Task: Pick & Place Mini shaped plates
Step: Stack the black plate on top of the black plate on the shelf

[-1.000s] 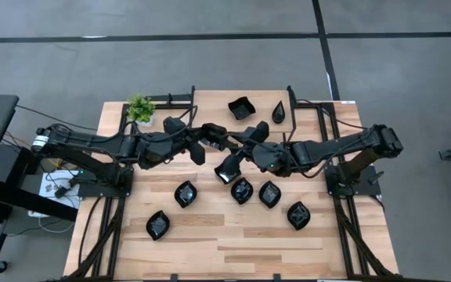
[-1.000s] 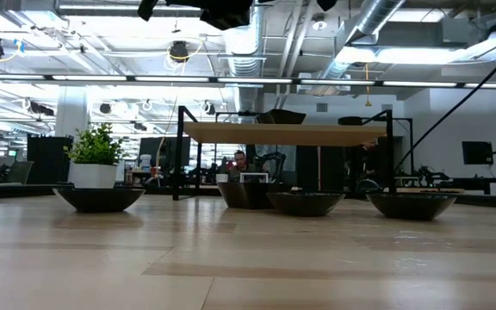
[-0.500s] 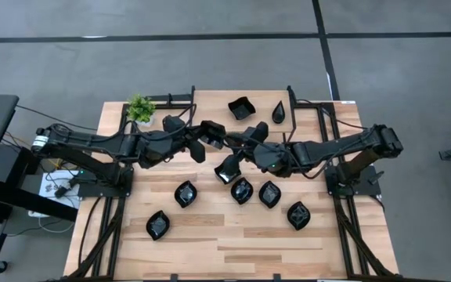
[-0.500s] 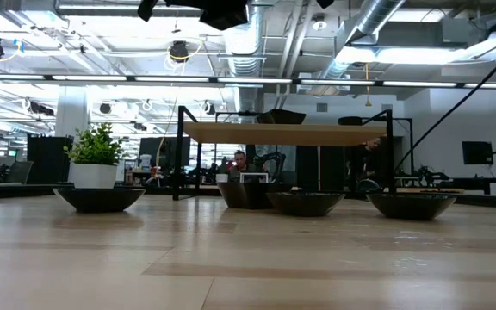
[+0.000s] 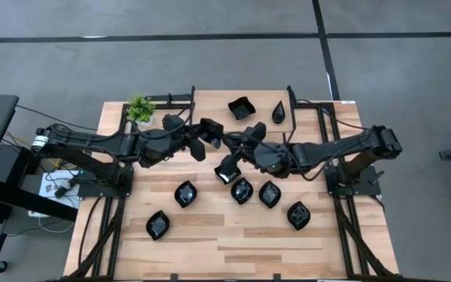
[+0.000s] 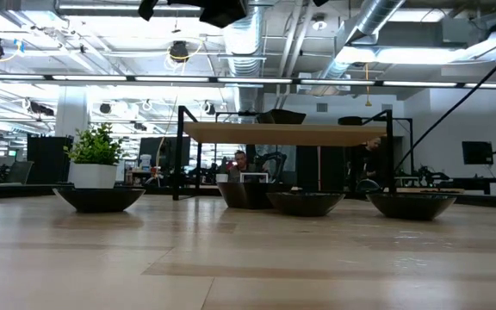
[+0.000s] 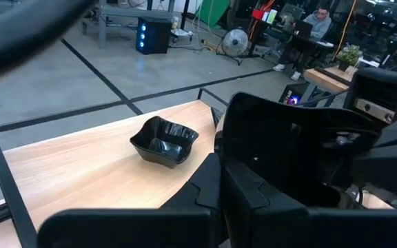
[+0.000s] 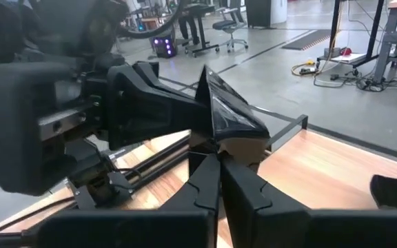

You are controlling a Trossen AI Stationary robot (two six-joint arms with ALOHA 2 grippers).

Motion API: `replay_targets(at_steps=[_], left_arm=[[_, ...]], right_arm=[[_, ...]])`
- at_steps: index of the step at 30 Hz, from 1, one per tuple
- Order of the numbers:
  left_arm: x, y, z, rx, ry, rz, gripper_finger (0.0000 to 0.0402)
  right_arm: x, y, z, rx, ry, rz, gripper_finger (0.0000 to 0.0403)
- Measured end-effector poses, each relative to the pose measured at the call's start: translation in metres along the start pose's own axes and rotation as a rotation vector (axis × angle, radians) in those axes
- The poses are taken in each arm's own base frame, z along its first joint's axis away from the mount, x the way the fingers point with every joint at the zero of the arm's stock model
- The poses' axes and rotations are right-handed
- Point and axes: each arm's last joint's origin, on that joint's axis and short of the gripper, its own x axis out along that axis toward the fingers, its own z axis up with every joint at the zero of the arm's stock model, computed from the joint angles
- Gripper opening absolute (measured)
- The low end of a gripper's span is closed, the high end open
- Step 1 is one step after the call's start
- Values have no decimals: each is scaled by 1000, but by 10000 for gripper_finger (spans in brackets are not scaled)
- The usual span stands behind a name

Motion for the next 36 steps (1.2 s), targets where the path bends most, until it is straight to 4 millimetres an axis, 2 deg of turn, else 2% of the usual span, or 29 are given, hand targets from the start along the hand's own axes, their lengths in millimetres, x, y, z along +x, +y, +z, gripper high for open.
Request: replay_targets(at_steps=[11,28,32,36], left_arm=[[0,-1,0,-4,7,-25,24],[0,-1,-1,24,14,-35,28],[2,0,0,26,26,-55,52],[5,2,1,21,45,-92,102]], right_arm=[[4,3,-4,-1,1,4,1],[3,1,-2,2,-13,-26,0],[3,1,-2,1,-13,-28,0],[3,1,-2,2,-14,-29,0]])
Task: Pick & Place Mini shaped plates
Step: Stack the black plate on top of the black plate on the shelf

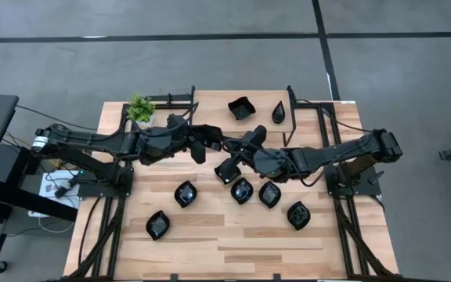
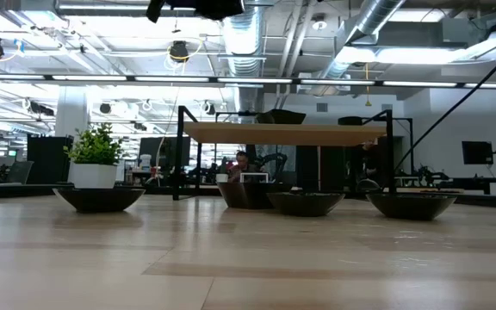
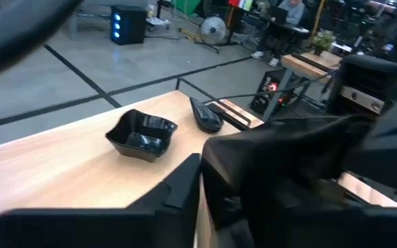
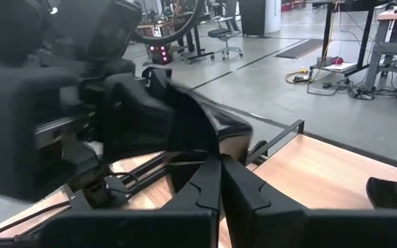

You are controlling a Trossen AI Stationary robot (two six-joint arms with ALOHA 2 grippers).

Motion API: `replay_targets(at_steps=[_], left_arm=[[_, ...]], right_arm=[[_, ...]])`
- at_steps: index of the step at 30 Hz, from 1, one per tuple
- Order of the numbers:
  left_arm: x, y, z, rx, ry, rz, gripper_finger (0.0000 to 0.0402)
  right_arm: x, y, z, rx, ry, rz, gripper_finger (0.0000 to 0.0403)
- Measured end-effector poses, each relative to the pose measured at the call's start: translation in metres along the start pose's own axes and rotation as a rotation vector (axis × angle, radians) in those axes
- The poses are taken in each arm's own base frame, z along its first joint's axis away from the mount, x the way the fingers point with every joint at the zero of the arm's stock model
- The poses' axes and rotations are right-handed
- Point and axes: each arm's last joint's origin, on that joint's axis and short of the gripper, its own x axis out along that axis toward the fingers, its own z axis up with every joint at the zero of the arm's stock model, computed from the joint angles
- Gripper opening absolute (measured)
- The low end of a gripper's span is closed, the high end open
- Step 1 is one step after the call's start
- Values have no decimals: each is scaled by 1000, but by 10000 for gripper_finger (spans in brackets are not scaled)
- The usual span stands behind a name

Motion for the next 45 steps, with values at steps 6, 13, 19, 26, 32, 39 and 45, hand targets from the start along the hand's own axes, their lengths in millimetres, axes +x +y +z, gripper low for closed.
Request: replay_targets(at_steps=[6,13,19,26,32,39,45], left_arm=[[-2,0,2,-7,2,-27,186],[-20,9,18,8,-50,-40,242],[-38,18,32,-19,-98,-72,254],[-47,22,37,-28,-109,-102,255],[-44,24,24,-7,-79,-94,255],[-55,36,19,9,-88,-96,255],[-69,53,5,0,-84,-132,255]], right_arm=[[1,0,0,5,-2,-1,0],[0,-1,0,4,-7,-15,0],[1,-4,0,-17,-6,-59,0],[3,-8,2,3,-3,-71,0],[4,-10,2,-2,-2,-79,0],[5,-29,15,-4,2,-130,0],[5,-68,37,141,41,-174,0]])
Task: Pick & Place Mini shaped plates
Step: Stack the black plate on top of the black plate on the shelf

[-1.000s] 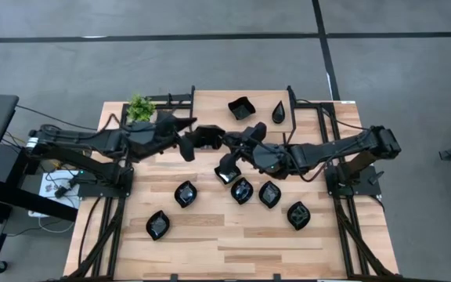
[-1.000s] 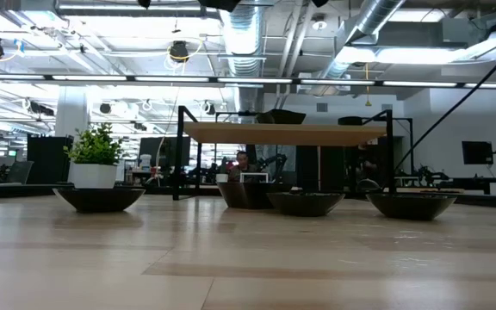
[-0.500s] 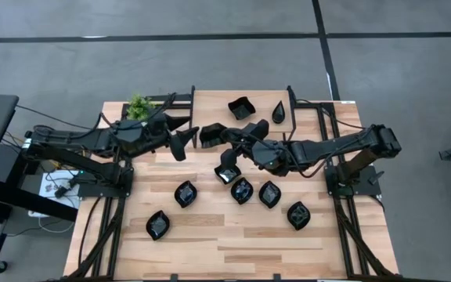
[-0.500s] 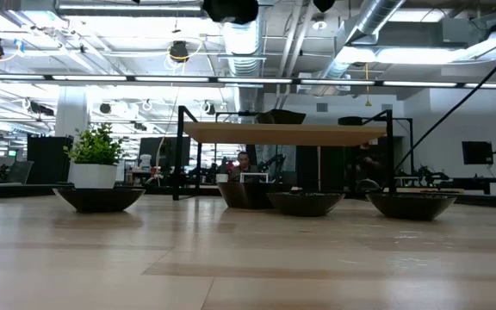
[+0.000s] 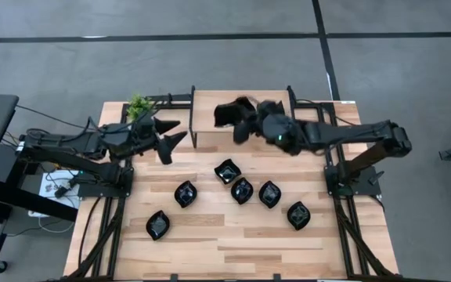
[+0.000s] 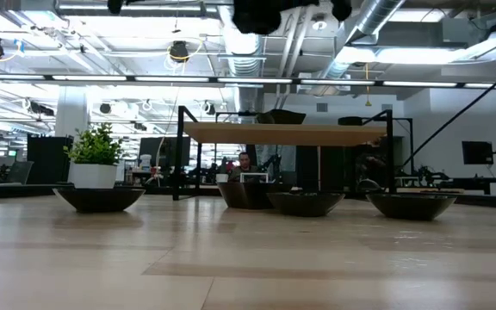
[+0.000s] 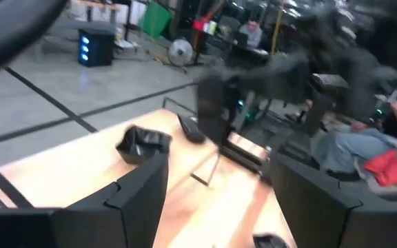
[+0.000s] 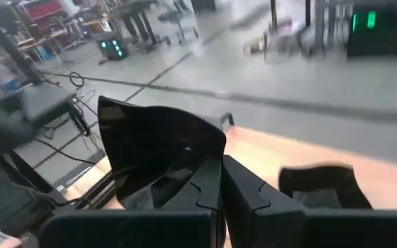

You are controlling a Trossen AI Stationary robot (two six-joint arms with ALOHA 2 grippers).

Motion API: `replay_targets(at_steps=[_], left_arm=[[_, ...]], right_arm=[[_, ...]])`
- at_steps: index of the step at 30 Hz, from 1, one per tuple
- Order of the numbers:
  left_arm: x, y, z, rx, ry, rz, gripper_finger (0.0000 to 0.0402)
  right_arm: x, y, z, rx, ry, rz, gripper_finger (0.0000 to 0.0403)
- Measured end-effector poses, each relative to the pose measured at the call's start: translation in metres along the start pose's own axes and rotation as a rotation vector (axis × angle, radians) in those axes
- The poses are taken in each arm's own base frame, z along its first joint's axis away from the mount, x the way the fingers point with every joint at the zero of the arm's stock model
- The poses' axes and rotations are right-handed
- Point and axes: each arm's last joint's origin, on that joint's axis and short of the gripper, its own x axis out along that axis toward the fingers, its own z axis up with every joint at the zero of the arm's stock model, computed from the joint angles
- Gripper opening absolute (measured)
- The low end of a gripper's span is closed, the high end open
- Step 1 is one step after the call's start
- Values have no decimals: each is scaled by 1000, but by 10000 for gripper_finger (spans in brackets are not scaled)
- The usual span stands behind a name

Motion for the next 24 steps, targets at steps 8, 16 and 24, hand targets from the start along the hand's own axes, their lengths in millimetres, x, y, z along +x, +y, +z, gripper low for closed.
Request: replay_targets(at_steps=[8,16,24], left_arm=[[-3,10,-30,-44,71,-52,255],[-1,13,-46,-76,113,-53,255],[1,16,-56,-60,126,-40,255]], right_arm=[[31,-56,21,336,220,-7,0],[45,-83,30,582,249,-81,0],[44,-88,24,703,288,-165,0]])
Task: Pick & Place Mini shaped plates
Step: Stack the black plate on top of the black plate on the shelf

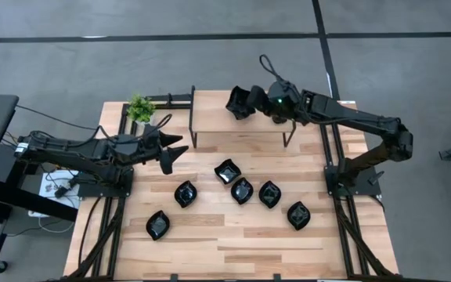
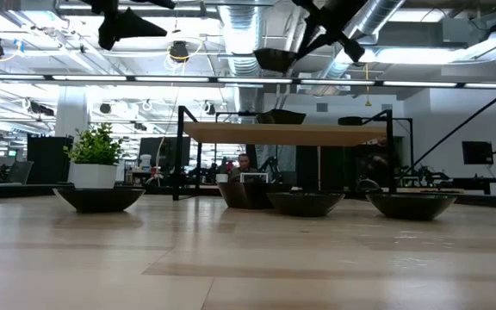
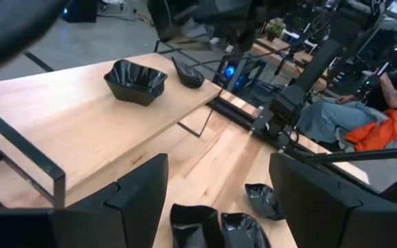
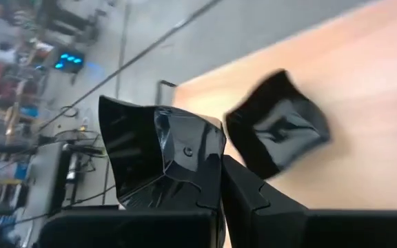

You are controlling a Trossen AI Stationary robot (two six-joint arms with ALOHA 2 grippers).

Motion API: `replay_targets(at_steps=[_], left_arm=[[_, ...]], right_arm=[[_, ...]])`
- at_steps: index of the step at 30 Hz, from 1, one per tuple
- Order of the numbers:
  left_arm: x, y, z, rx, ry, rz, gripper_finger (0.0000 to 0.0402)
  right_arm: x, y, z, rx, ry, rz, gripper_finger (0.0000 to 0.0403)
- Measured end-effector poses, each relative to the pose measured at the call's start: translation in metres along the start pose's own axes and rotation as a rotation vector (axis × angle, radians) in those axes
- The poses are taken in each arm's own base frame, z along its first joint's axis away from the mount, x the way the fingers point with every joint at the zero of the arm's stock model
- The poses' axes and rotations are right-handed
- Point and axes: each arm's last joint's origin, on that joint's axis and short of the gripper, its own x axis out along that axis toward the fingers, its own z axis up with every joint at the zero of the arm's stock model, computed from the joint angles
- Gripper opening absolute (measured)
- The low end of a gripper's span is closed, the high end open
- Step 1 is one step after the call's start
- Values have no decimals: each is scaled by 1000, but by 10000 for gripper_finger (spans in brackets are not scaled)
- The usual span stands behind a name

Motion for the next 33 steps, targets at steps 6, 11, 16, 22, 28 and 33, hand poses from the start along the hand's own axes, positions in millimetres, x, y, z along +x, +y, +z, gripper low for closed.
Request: replay_targets(at_steps=[6,11,16,22,28,33], left_arm=[[0,1,-1,119,-8,19,255],[0,1,-1,239,-7,19,255],[-5,3,2,352,-16,13,255],[-26,7,12,448,-73,-118,255],[-45,25,-3,437,-111,-172,255],[-56,34,-13,414,-143,-219,255]], right_arm=[[5,-8,-6,96,-52,-107,0],[23,-2,-11,229,-122,-72,0],[54,-2,-20,355,-143,-73,0],[74,-9,-29,483,-119,-123,0],[69,-10,-26,545,-133,-126,0],[58,-15,-23,600,-143,-175,0]])
